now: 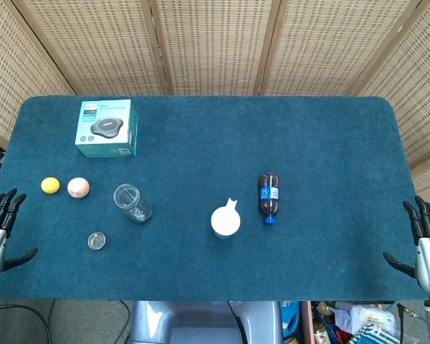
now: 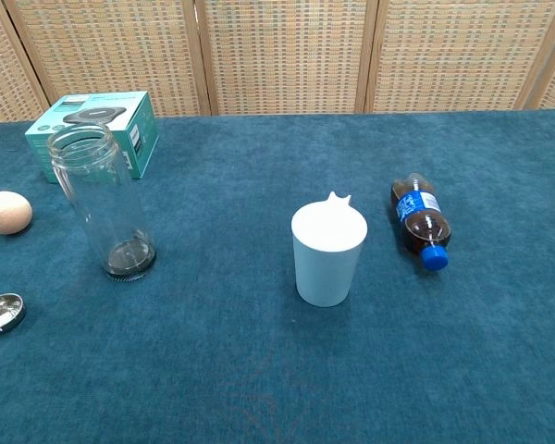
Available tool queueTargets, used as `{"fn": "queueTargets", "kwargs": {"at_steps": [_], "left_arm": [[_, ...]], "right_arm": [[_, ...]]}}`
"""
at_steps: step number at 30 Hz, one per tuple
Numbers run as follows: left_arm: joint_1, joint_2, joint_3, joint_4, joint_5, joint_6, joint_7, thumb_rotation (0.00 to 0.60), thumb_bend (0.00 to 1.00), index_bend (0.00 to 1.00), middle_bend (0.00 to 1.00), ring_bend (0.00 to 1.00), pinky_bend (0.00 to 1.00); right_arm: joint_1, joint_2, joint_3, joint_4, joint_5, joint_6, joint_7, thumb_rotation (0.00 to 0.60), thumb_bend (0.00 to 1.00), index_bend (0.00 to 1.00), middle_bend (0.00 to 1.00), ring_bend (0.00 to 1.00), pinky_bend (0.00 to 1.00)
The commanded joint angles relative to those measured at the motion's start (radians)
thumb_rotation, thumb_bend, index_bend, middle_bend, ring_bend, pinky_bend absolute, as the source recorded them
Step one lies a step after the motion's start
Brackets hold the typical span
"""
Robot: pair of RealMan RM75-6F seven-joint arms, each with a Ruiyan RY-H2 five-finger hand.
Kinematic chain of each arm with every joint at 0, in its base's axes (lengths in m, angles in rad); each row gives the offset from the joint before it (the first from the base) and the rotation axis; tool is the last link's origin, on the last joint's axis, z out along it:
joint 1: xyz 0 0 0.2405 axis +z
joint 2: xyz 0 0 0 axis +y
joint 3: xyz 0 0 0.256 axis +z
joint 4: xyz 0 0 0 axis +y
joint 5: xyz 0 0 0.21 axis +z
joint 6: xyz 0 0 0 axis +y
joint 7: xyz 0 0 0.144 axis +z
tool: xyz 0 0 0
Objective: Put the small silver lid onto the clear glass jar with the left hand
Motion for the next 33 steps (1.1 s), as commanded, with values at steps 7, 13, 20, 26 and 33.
{"fn": "queueTargets", "kwargs": {"at_steps": [7,13,20,26,33], "left_arm": [[-0.005,-0.005,0.002,0.004,0.005,-0.011,-0.004,0.600,0.15,0.00,0.00,0.00,0.00],[-0.132,-0.080,0.020,0.114,0.031,-0.233,-0.121,0.600,0.15,0.14,0.00,0.00,0.00],[-0.217,-0.193,0.023,0.238,0.033,-0.354,-0.153,0.600,0.21,0.43,0.00,0.00,0.00],[-0.253,-0.229,0.019,0.254,-0.035,-0.441,-0.084,0.600,0.21,0.44,0.00,0.00,0.00],[-0.286,-0.261,0.034,0.328,-0.014,-0.465,-0.044,0.600,0.26,0.47,0.00,0.00,0.00]], "right_arm": [[0.000,0.002,0.002,-0.002,0.004,-0.001,0.004,0.600,0.00,0.00,0.00,0.00,0.00],[0.002,0.000,-0.002,-0.005,0.005,-0.010,-0.005,0.600,0.00,0.00,0.00,0.00,0.00],[0.002,0.006,-0.002,0.000,0.005,-0.015,0.023,0.600,0.00,0.00,0.00,0.00,0.00],[0.006,0.012,0.003,0.000,0.020,-0.027,0.040,0.600,0.00,0.00,0.00,0.00,0.00],[0.007,0.017,0.002,0.000,0.026,-0.036,0.046,0.600,0.00,0.00,0.00,0.00,0.00]]}}
